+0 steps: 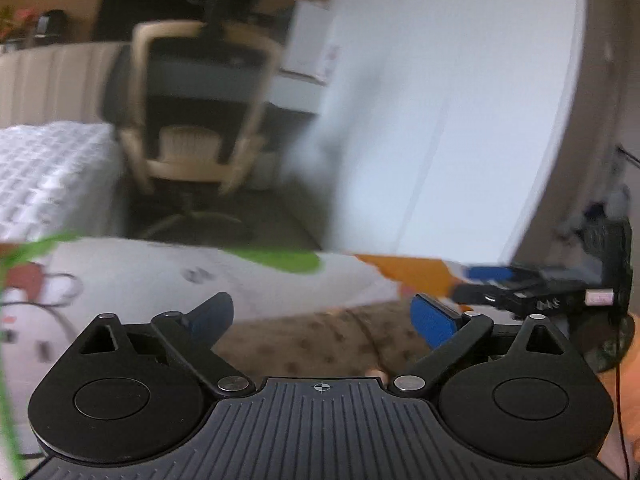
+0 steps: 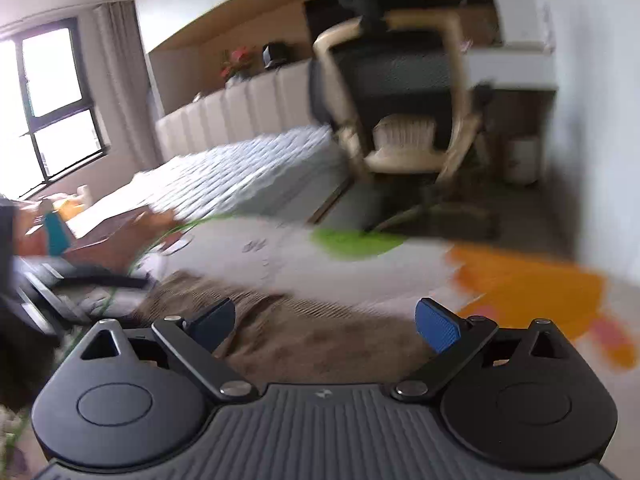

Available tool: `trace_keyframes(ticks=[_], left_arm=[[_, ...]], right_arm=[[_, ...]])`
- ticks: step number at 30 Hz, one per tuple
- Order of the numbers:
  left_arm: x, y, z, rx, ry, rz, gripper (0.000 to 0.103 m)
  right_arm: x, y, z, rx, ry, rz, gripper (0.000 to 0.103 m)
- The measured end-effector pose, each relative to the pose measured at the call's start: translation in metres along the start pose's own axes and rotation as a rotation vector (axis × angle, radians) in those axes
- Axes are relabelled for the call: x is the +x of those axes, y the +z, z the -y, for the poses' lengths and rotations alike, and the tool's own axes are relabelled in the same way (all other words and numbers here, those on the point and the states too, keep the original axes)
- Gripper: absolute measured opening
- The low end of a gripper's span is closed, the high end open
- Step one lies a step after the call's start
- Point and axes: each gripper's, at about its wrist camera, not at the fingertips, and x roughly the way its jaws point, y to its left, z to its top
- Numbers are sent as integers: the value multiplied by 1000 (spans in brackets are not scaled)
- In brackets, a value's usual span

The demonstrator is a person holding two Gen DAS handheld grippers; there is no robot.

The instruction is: Fold clothes

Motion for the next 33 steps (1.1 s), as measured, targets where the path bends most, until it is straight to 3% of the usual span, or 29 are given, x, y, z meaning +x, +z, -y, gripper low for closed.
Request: trace_keyframes(ticks=[3,6,10,14,26,28,33], left_arm=[[41,-33,1,-43,22,-168,99],[35,-63,16,44,59,-101,101],[32,-86,32,95,105,-106,103],[31,-86,19,8,75,-90,103],[6,-96,21,-38,107,-62,103],[-13,-100,24,-56,102,-64,103],[-49,-96,14,-116,121,66,103]], right_arm=[[10,-18,-9,-70,-71,-64,99],[17,-33,-17,-129,-141,-119,103],[4,-37,-18,-127,-220,-132,103],[-1,-43,-18,-109,-251,-132,103],[-5,-61,-12,-26,-256,-104,103],[-5,-64,-11,-12,-257,-99,103],[-5,-63,-9,7,-247,-125,103]])
